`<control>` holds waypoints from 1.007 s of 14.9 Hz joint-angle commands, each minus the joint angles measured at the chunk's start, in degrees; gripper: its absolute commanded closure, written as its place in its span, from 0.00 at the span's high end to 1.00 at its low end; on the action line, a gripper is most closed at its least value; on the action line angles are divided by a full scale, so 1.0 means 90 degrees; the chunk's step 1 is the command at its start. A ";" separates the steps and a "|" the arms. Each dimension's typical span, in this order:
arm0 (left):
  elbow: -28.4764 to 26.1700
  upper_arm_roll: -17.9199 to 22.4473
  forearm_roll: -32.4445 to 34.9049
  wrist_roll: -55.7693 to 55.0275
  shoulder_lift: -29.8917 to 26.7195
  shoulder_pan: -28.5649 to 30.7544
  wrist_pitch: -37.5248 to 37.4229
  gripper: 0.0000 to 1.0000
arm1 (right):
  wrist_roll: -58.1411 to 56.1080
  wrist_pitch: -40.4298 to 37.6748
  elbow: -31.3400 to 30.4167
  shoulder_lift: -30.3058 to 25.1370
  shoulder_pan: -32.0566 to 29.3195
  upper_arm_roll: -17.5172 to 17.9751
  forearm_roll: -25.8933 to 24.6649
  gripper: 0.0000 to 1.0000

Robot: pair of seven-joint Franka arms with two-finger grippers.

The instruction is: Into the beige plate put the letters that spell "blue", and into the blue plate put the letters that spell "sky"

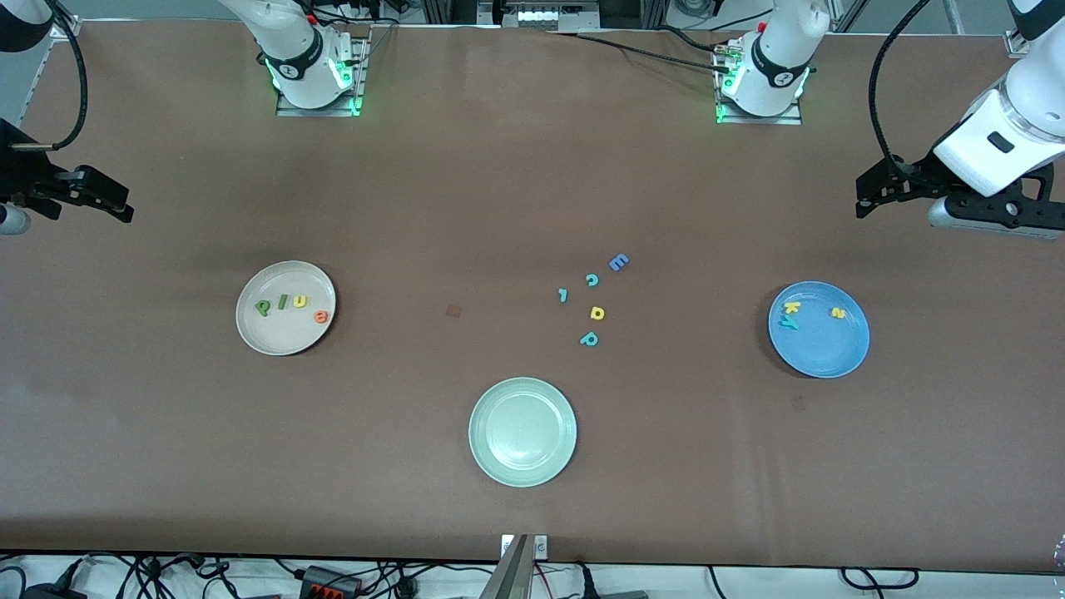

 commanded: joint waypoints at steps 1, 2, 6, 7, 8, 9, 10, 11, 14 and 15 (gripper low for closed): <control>0.0124 -0.0016 0.0114 0.0014 -0.0005 0.0008 -0.0202 1.00 | -0.0082 -0.0010 -0.0067 -0.0079 0.0005 0.0009 -0.0011 1.00; 0.0133 -0.0016 0.0114 0.0014 -0.0005 -0.0002 -0.0203 1.00 | -0.0092 -0.0010 -0.0067 -0.0079 -0.0004 0.0009 -0.0011 1.00; 0.0133 -0.0006 0.0114 0.0014 0.0005 -0.0002 -0.0193 1.00 | -0.0092 0.0010 -0.0067 -0.0118 -0.0005 0.0000 -0.0011 1.00; 0.0133 -0.0006 0.0114 0.0014 0.0005 -0.0002 -0.0193 1.00 | -0.0102 -0.0020 -0.0067 -0.0128 -0.0004 0.0000 -0.0021 1.00; 0.0133 -0.0006 0.0114 0.0014 0.0005 -0.0002 -0.0193 1.00 | -0.0102 -0.0030 -0.0067 -0.0148 -0.0014 0.0000 -0.0021 1.00; 0.0133 -0.0006 0.0114 0.0014 0.0005 -0.0002 -0.0203 1.00 | -0.0112 -0.0030 -0.0067 -0.0148 -0.0014 -0.0029 -0.0021 1.00; 0.0133 -0.0006 0.0114 0.0014 0.0005 -0.0002 -0.0193 1.00 | -0.0112 -0.0030 -0.0067 -0.0148 -0.0024 -0.0039 -0.0021 1.00; 0.0133 -0.0006 0.0114 0.0014 0.0005 -0.0002 -0.0203 1.00 | -0.0112 -0.0030 -0.0067 -0.0157 -0.0024 -0.0039 -0.0021 1.00; 0.0133 -0.0006 0.0114 0.0014 -0.0005 0.0008 -0.0222 1.00 | -0.0112 -0.0020 -0.0067 -0.0148 -0.0024 -0.0049 -0.0021 1.00; 0.0133 -0.0006 0.0114 0.0014 -0.0005 -0.0002 -0.0223 1.00 | -0.0112 -0.0010 -0.0058 -0.0148 -0.0024 -0.0040 -0.0021 1.00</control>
